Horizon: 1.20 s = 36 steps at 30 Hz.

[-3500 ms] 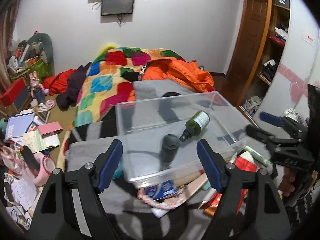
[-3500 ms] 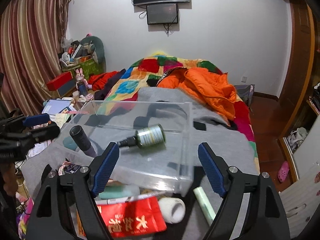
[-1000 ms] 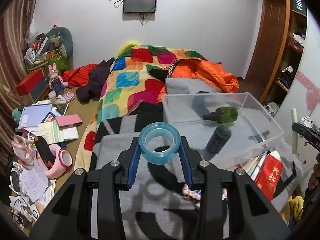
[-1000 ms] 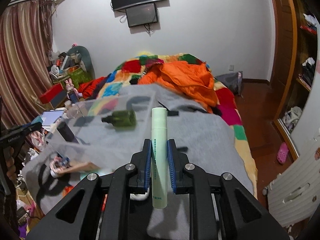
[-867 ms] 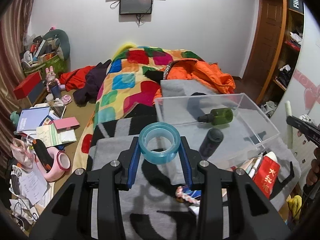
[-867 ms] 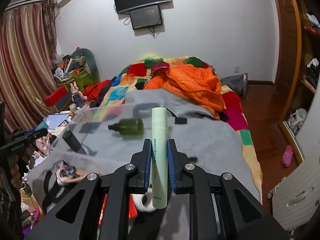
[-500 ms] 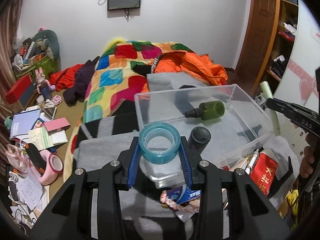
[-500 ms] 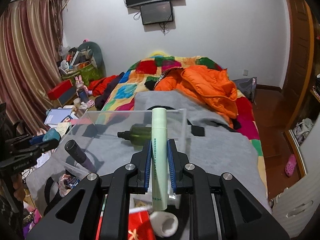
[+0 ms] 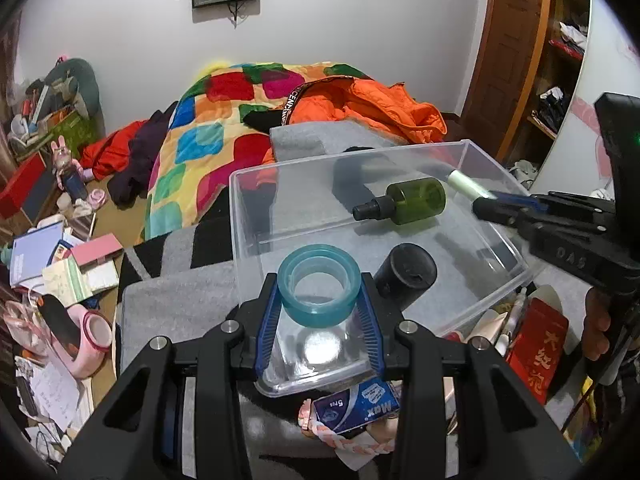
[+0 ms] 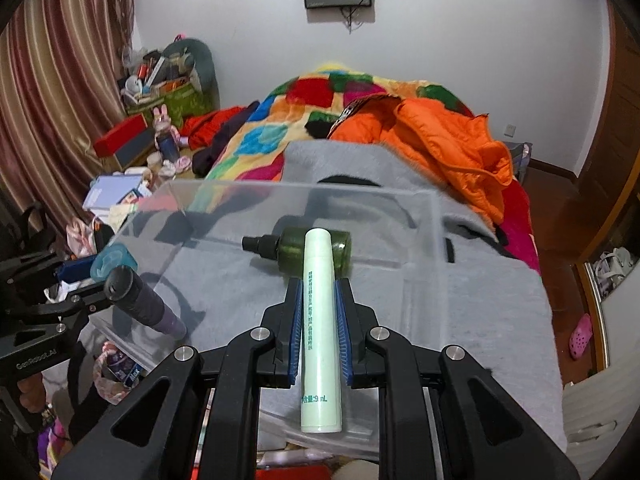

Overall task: Organize objects
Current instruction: 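Carry the tape roll and pale green tube with both grippers over the box, then open both grippers to drop the tape and tube into the box, then grasp the beige cosmetic tube with the left gripper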

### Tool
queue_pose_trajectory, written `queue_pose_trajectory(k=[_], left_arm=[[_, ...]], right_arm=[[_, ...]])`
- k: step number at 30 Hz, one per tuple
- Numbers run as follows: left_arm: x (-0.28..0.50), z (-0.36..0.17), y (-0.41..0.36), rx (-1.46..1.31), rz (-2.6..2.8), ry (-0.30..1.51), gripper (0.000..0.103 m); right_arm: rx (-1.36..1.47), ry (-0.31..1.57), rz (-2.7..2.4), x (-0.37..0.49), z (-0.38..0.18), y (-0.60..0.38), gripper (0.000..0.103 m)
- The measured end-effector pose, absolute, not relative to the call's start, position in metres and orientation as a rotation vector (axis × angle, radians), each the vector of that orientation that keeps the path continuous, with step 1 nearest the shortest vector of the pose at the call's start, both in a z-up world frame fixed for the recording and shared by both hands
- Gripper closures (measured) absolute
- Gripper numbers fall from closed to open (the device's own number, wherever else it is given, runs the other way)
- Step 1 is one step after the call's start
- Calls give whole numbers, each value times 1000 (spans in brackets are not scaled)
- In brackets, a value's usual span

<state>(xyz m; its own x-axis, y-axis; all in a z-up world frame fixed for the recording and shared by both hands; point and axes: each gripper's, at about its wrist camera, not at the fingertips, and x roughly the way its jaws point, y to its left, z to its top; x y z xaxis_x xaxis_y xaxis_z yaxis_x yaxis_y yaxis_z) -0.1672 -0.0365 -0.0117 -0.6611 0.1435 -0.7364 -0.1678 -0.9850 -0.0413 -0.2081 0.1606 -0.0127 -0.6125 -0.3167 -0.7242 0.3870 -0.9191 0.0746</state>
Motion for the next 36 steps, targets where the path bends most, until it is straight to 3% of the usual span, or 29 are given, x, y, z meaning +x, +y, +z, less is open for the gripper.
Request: queue_pose_trajectory(k=[17,24,31,36], left_arm=[[-172,-17,-28,-1229,2675,53,64],[-165,-11,-27,-1216,2676,67,56],[-148,5,-22,-1154,2701,95,37],[-132,17,-25,-1115,2727,86,30]], right_arm=[[1169,169,-2445,-208,-27,146,88],[1127,197,-2482,-196,-19,146,64],[1052,198,-2526,-177,1,153,45],[982,203,-2568,-157,18,162,29]])
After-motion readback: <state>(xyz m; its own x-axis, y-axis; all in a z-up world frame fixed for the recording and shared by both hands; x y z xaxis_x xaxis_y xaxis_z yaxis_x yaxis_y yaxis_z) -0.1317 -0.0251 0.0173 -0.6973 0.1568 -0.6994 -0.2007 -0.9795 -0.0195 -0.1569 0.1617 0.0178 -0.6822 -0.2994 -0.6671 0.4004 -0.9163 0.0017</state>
